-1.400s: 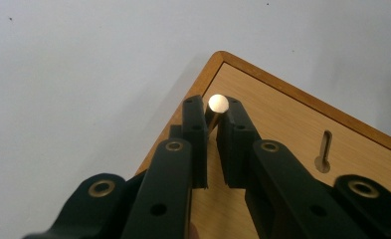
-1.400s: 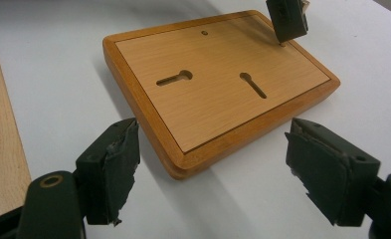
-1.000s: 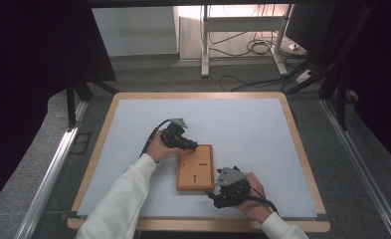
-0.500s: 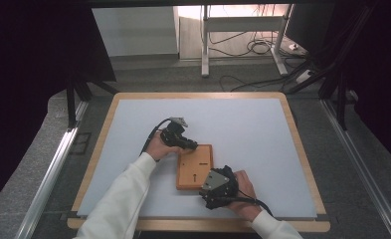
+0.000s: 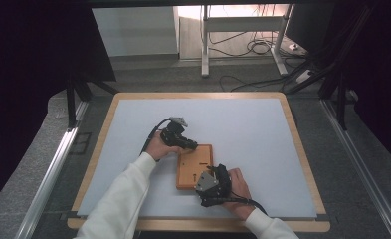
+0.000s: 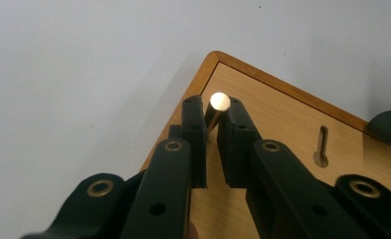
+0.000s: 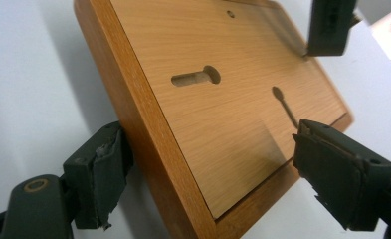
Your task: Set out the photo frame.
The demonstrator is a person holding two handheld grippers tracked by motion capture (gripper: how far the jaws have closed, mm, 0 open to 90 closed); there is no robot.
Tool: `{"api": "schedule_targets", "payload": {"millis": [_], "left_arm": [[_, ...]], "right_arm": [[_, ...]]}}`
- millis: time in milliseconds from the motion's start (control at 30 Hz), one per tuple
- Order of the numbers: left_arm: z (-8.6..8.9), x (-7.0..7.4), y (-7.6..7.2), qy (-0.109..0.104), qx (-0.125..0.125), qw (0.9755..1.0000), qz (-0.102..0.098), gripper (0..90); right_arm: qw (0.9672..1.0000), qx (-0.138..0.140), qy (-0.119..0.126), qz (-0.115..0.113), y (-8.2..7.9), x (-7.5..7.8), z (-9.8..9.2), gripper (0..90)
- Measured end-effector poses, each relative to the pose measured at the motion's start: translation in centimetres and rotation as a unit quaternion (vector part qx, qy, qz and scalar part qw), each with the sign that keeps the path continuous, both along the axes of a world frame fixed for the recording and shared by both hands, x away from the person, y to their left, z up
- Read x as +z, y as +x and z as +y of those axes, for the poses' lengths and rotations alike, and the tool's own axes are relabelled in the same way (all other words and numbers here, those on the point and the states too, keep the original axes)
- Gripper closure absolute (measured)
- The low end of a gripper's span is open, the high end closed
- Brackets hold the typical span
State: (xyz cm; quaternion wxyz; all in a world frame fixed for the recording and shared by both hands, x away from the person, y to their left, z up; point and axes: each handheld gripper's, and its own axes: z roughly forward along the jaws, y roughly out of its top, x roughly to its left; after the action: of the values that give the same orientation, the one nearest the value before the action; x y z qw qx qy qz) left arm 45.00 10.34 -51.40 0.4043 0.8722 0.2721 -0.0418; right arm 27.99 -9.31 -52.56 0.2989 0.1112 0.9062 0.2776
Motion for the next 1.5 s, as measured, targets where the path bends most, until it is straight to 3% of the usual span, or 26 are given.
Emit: {"api": "schedule_targets", "payload": {"millis": [200, 367, 667, 767, 967, 1233, 1300, 1500], "left_arm": [[-0.1, 0.1, -0.1, 0.007, 0.006, 0.9999, -0.008, 85.2], [-0.1, 0.1, 0.0, 0.004, 0.010, 0.9999, -0.006, 85.4], [-0.1, 0.0, 0.0, -0.002, 0.023, 0.9997, -0.002, 85.5], [-0.1, 0.0, 0.0, -0.002, 0.024, 0.9997, -0.001, 85.6], [-0.1, -0.1, 0.1, -0.003, 0.026, 0.9996, 0.001, 85.2], [-0.1, 0.0, 0.1, -0.002, 0.027, 0.9996, 0.001, 84.5], [-0.1, 0.0, 0.1, -0.002, 0.030, 0.9996, 0.000, 84.1], [0.0, 0.0, 0.1, -0.003, 0.034, 0.9994, -0.004, 82.8]], "right_arm": [[0.9996, 0.007, -0.001, -0.026, -0.3, 0.3, 0.1, 22.9], [0.9995, 0.015, -0.003, -0.026, -0.5, 0.8, 0.2, 31.9], [0.9983, 0.012, -0.015, -0.056, -0.8, 1.7, 0.4, 40.0], [0.9957, 0.000, -0.037, -0.085, -0.6, 1.4, 0.3, 41.0], [0.9927, 0.004, -0.042, -0.113, -0.7, 1.6, 0.2, 46.7], [0.9895, 0.017, -0.058, -0.131, -1.0, 1.9, 0.5, 52.4], [0.9899, 0.016, -0.056, -0.129, -0.9, 2.1, 0.6, 53.0], [0.9871, 0.024, -0.058, -0.147, -0.8, 2.6, 0.6, 57.0]]}}
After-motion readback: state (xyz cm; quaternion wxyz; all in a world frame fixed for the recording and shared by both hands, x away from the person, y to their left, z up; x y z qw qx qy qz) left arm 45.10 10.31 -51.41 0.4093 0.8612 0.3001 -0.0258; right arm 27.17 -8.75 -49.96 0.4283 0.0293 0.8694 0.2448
